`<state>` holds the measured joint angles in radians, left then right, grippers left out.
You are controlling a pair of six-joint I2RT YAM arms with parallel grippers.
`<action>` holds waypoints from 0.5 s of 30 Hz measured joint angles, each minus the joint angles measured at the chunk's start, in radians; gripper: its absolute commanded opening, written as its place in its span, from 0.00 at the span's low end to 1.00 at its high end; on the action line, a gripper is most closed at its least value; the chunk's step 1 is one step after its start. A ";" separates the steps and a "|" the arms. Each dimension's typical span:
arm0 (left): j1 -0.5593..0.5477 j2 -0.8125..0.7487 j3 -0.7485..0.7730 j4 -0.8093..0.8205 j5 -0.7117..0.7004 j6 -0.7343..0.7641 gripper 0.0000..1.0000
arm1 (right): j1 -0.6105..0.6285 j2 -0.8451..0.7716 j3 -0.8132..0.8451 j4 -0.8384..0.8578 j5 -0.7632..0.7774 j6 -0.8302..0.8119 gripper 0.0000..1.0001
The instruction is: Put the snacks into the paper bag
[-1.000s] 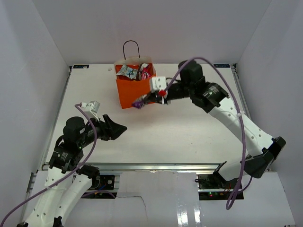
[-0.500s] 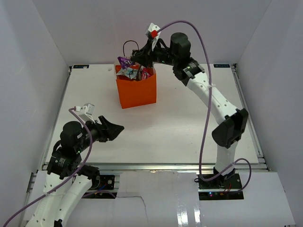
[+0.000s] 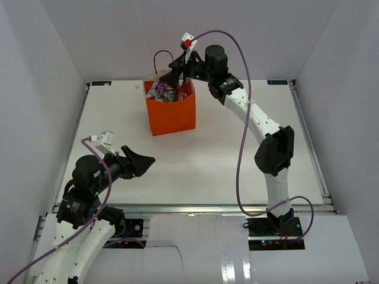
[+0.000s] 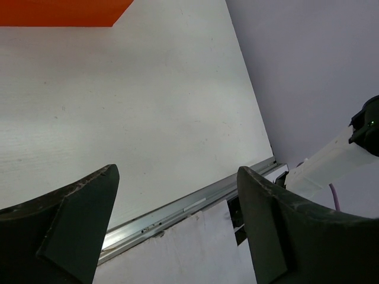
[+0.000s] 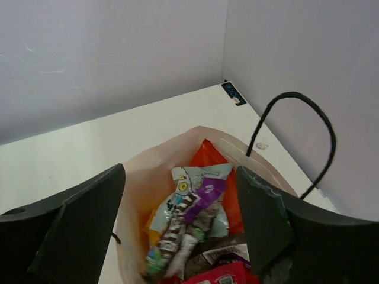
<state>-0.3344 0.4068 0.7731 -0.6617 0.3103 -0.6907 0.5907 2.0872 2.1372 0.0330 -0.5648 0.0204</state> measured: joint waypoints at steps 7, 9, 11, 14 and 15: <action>-0.001 0.024 0.006 0.001 -0.024 0.008 0.98 | -0.118 -0.104 -0.087 -0.064 -0.023 0.003 0.90; -0.001 0.035 0.008 0.004 -0.034 0.013 0.98 | -0.188 -0.203 -0.190 -0.113 -0.042 -0.004 0.90; -0.001 0.038 0.008 0.005 -0.050 0.014 0.98 | -0.268 -0.332 -0.315 -0.191 -0.058 -0.035 0.90; -0.002 0.031 0.007 0.009 -0.092 0.013 0.98 | -0.358 -0.532 -0.509 -0.324 -0.054 -0.097 0.90; -0.002 0.025 0.007 0.010 -0.112 0.011 0.98 | -0.373 -0.599 -0.582 -0.364 -0.034 -0.116 0.90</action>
<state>-0.3359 0.4316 0.7803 -0.6514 0.1986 -0.6796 0.2176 1.4887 1.5555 -0.3313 -0.5991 -0.0956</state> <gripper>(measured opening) 0.975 0.900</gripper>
